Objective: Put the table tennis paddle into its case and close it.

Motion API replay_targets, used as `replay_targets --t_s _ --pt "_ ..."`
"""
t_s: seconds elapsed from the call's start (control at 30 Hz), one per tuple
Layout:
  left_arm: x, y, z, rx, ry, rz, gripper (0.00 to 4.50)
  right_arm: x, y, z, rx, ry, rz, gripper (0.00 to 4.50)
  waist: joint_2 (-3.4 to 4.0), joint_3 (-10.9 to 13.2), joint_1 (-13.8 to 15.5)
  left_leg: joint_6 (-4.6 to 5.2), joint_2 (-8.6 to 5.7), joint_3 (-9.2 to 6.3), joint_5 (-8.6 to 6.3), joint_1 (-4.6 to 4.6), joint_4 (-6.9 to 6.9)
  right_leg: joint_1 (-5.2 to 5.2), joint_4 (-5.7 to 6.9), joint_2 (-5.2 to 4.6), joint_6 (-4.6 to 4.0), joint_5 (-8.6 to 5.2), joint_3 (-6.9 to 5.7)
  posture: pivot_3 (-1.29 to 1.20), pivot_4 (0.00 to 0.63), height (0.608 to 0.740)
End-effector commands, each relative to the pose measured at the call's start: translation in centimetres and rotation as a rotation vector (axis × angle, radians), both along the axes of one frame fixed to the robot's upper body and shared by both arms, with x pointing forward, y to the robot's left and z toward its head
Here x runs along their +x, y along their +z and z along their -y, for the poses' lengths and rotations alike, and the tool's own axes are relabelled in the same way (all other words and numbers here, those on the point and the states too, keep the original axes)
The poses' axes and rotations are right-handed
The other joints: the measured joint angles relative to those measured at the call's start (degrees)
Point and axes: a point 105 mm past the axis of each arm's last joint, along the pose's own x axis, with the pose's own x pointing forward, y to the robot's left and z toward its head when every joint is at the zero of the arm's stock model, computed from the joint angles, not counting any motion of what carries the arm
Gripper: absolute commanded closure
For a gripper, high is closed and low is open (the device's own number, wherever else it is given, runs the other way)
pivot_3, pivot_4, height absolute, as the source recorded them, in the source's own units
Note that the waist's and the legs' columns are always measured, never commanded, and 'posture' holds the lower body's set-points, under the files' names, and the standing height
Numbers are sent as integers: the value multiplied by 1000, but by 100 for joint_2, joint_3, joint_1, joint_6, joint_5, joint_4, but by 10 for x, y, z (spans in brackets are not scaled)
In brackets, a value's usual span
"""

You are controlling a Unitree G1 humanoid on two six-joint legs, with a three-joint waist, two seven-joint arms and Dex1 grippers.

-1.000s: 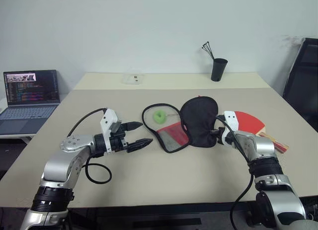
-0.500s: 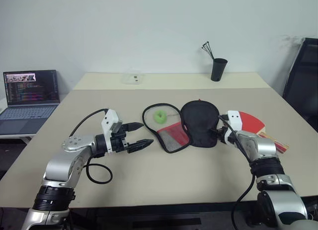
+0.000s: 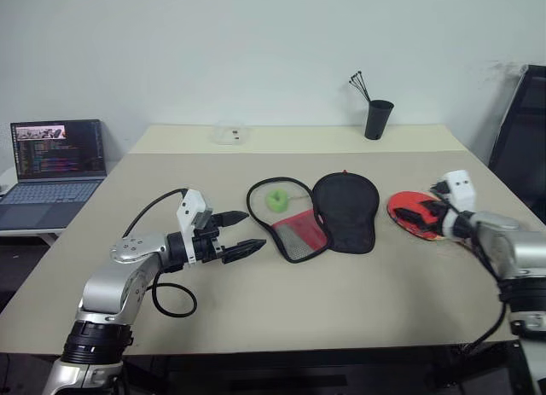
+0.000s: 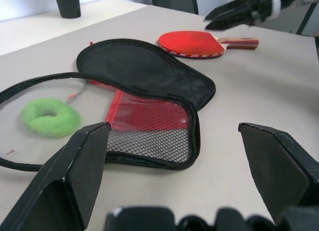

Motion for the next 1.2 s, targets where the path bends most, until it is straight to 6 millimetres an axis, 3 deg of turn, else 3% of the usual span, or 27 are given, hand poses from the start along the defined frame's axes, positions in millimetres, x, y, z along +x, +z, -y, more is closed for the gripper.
replay_targets --t_s 0.03,0.2,0.37,0.73,1.07,1.2 --pt "-2 17 10 -1 -52 74 0 -5 8 30 -77 -24 11 29 0 0 -1 0 0 2 0 0 -1 0 -1 1 0 0 1 0 150 740" --pt "-3 22 18 13 -97 93 0 -14 -4 74 -172 -115 -66 29 0 0 -19 0 -1 7 0 1 -2 0 -4 1 0 0 4 0 150 740" --pt "-3 28 24 15 -130 109 0 -18 -20 91 -179 -131 -146 29 0 0 -39 0 -2 14 0 10 -1 0 2 12 -2 1 8 0 150 740" --pt "1 34 33 37 -180 131 0 -12 -58 83 -197 -125 -234 29 1 0 -31 -1 -2 15 0 13 -1 2 3 22 -4 3 18 0 150 740" --pt "1 34 29 57 -181 131 0 2 -71 64 -137 -143 -223 29 -8 -2 -114 -1 0 48 0 74 -2 37 9 34 -14 10 57 0 150 740" --pt "1 34 27 63 -175 132 0 3 -70 62 -129 -144 -221 1175 -8 -2 -148 -1 4 55 0 87 -5 45 11 42 -14 10 69 0 150 740"
